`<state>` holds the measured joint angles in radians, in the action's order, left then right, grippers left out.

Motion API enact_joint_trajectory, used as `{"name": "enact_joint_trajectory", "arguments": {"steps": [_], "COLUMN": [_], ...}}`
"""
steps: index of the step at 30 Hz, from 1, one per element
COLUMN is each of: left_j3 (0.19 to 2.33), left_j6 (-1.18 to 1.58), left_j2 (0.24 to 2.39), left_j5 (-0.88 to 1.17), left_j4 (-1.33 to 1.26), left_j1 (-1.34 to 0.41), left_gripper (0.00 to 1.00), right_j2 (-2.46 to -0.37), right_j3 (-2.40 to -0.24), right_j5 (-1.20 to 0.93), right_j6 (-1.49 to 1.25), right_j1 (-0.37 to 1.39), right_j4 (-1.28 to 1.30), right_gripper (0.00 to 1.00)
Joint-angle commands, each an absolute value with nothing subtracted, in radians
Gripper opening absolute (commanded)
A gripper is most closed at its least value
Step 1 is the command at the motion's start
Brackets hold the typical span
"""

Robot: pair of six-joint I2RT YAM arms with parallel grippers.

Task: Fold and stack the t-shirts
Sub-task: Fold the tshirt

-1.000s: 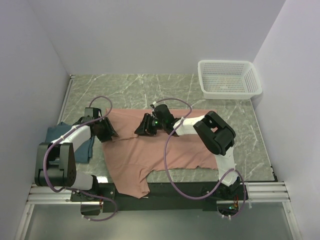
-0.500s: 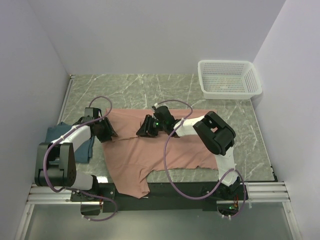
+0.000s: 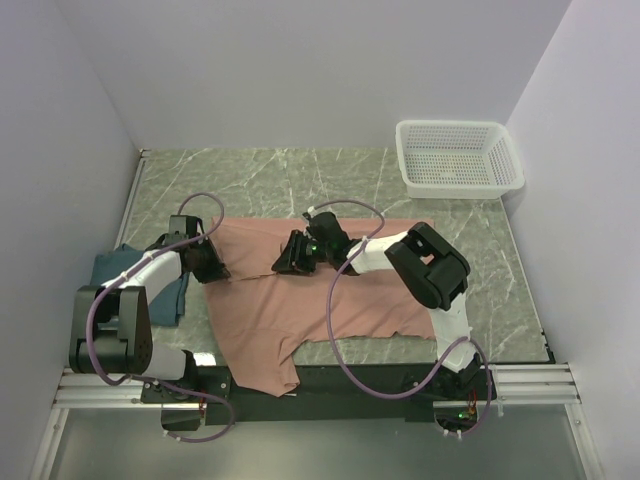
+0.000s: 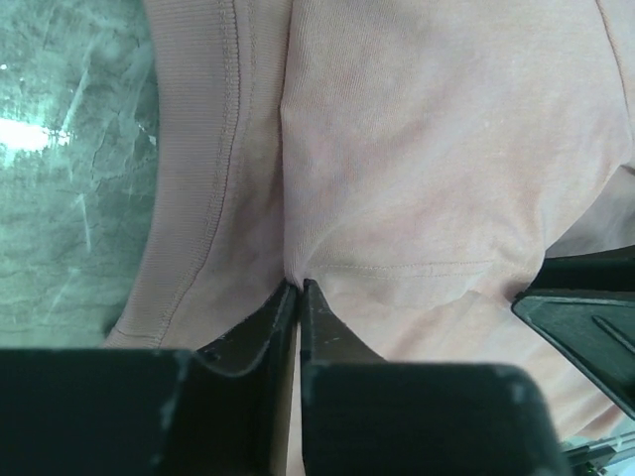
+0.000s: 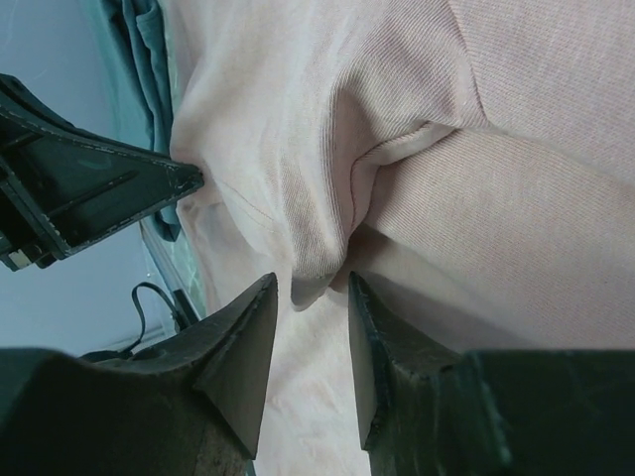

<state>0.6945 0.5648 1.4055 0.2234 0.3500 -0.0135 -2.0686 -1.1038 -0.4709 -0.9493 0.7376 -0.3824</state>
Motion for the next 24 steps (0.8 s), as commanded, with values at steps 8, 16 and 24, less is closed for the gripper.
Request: {"name": "enact_joint_trajectory", "arguments": {"steps": [8, 16, 24], "left_j3": [0.761, 0.822, 0.877], "left_j6": [0.603, 0.606, 0.592], "left_j2": [1.318, 1.296, 1.298], "left_j5": [0.261, 0.218, 0.176], "left_j4": [0.406, 0.492, 0.586], "left_j1": [-0.012, -0.012, -0.011], "left_gripper": [0.01, 0.01, 0.01], "right_j2": [-2.082, -2.017, -1.957], "right_j3": [-1.117, -1.124, -1.219], "right_j5": [-0.485, -0.471, -0.468], "right_j6": [-0.943, -0.904, -0.819], "right_j1": [0.747, 0.741, 0.709], "right_j4": [-0.439, -0.347, -0.114], "right_gripper": [0.31, 0.1, 0.08]}}
